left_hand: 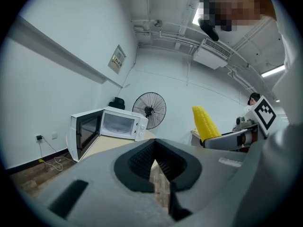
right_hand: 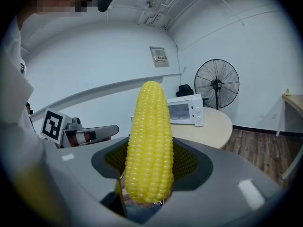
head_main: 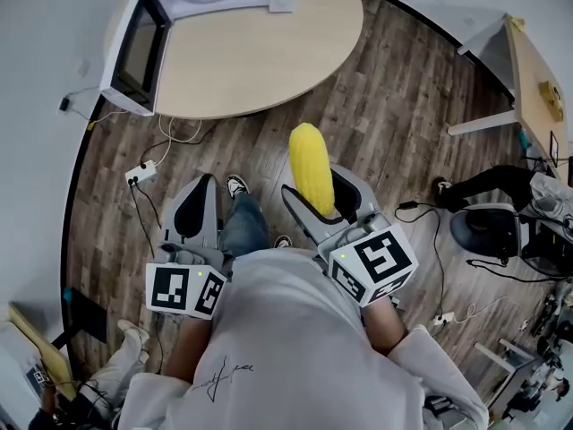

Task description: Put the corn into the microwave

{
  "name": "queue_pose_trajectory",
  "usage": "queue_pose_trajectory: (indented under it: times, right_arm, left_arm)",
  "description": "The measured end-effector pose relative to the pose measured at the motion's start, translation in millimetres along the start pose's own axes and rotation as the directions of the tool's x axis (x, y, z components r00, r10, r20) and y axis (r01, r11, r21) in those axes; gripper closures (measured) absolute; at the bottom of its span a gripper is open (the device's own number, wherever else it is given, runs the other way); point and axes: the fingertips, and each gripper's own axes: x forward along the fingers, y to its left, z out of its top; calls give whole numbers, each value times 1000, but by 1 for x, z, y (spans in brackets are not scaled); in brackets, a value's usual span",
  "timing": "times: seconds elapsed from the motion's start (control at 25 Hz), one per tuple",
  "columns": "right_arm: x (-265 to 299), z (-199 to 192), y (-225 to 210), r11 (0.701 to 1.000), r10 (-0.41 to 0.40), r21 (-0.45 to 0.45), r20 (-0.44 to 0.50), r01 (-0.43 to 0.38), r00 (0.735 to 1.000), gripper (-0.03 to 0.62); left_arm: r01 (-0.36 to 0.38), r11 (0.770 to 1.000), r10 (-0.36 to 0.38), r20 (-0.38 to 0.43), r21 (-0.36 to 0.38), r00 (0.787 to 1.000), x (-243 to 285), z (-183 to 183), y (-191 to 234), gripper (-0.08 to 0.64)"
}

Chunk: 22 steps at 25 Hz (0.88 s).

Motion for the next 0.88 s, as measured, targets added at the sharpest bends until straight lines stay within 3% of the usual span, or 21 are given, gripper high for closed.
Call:
queue_pose_trajectory:
  times: [0.52, 0.88]
  right_arm:
    - [110, 62, -6, 1000, 10, 26, 17, -10, 1000, 327]
    - [171, 96, -2, 999, 17, 39, 56, -19, 998, 327]
  left_arm:
    - [41, 998, -42, 21, 43, 999, 68, 69, 96, 571]
    - [89, 995, -90, 36, 42, 995, 102, 88, 136, 571]
